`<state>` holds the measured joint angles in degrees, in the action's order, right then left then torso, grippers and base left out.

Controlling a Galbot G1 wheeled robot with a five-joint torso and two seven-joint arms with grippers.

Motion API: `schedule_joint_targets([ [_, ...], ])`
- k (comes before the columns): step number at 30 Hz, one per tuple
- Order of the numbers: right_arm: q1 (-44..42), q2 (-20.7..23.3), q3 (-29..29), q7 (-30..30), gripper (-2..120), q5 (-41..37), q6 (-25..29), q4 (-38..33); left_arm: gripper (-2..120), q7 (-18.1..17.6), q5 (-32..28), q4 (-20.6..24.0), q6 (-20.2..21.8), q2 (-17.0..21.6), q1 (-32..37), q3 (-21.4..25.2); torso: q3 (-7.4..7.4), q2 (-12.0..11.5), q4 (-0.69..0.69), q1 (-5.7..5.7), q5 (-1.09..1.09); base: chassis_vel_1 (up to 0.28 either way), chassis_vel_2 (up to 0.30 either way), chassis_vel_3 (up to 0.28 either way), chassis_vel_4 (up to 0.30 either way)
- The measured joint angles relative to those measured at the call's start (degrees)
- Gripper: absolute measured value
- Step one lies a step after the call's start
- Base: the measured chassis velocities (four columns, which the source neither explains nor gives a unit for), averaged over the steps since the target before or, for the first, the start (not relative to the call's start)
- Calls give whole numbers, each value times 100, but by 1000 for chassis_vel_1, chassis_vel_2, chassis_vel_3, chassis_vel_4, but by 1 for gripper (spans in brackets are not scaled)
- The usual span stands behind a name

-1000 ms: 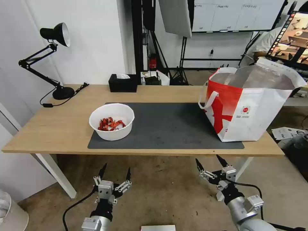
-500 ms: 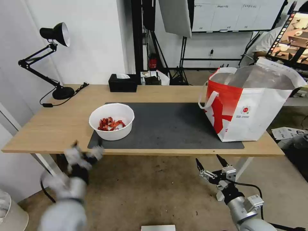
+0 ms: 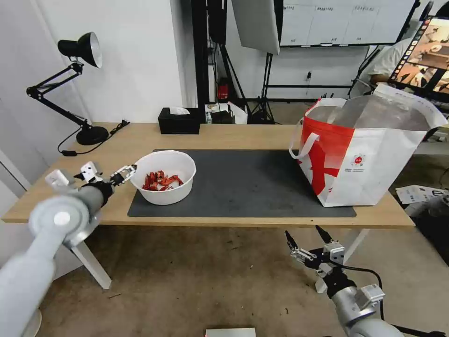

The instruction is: Pick up the trash from the table and place it into the takeout bag.

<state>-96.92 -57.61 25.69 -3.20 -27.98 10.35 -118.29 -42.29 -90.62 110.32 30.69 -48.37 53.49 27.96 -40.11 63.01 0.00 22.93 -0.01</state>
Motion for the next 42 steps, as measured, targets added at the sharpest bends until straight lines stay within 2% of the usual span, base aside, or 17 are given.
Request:
schedule_joint_targets([
  [1,0,0,0,0,100,0,0,0,100,0,0,0,0,0,0,0,0,0,0,0,0,0,0,0,0],
  [4,1,1,0,1,100,-2,0,-1,100,-1,-103,-480,443,51,-459,-248,0,0,0,0,1,0,0,0,0],
  [8,1,1,0,1,100,-4,-1,-1,100,41,-232,-771,722,112,-776,-417,0,0,0,-1,1,0,0,0,0],
  [13,1,1,0,2,100,-4,-2,-1,100,10,-342,-951,932,166,-1031,-654,1,0,0,-1,2,0,0,0,0],
  [17,1,1,0,2,100,-4,-3,-1,95,-97,-318,-1101,1030,208,-1153,-887,1,0,0,-1,1,0,0,0,0],
  [20,1,1,0,2,100,-4,-3,-1,80,-116,-213,-1200,1042,208,-1174,-981,0,1,0,-1,1,0,0,0,0],
  [21,1,1,0,2,100,-4,-3,-1,80,-116,-213,-1200,1042,208,-1174,-981,0,1,0,-1,1,0,0,0,0],
  [24,1,1,0,2,100,-5,-3,-1,67,120,-67,-1208,1007,224,-1134,-1002,1,0,0,-1,1,0,0,0,0],
  [25,1,1,0,2,100,-5,-3,-1,67,120,-67,-1208,1007,224,-1134,-1002,1,0,0,-1,1,0,0,0,0],
  [27,1,1,0,2,100,-5,-3,-1,57,196,-21,-1201,978,226,-1126,-1013,1,0,0,-1,1,0,0,0,0],
  [29,1,1,0,2,100,-5,-3,-1,55,202,-18,-1200,971,226,-1125,-1015,1,1,0,-1,1,0,0,0,0],
  [30,1,1,0,2,100,-5,-3,-1,45,231,-5,-1200,939,225,-1129,-1033,1,1,0,-1,1,0,0,0,0],
  [31,1,1,0,2,100,-5,-3,-1,40,247,-2,-1194,925,225,-1129,-1050,1,0,0,-1,1,0,0,0,0],
  [32,1,1,0,2,100,-5,-3,-1,40,247,-2,-1194,925,225,-1129,-1050,1,0,0,-1,1,0,0,0,0],
  [35,1,1,0,2,100,-4,-3,-1,25,263,0,-1159,903,228,-1122,-1074,1,1,0,-1,1,0,0,0,0],
  [36,1,1,0,2,100,-4,-3,-1,25,263,0,-1159,903,228,-1122,-1074,1,1,0,-1,1,0,0,0,0],
  [42,1,1,0,2,100,-5,-3,-1,3,262,3,-1068,822,221,-1099,-1101,1,1,0,-1,1,0,0,0,0],
])
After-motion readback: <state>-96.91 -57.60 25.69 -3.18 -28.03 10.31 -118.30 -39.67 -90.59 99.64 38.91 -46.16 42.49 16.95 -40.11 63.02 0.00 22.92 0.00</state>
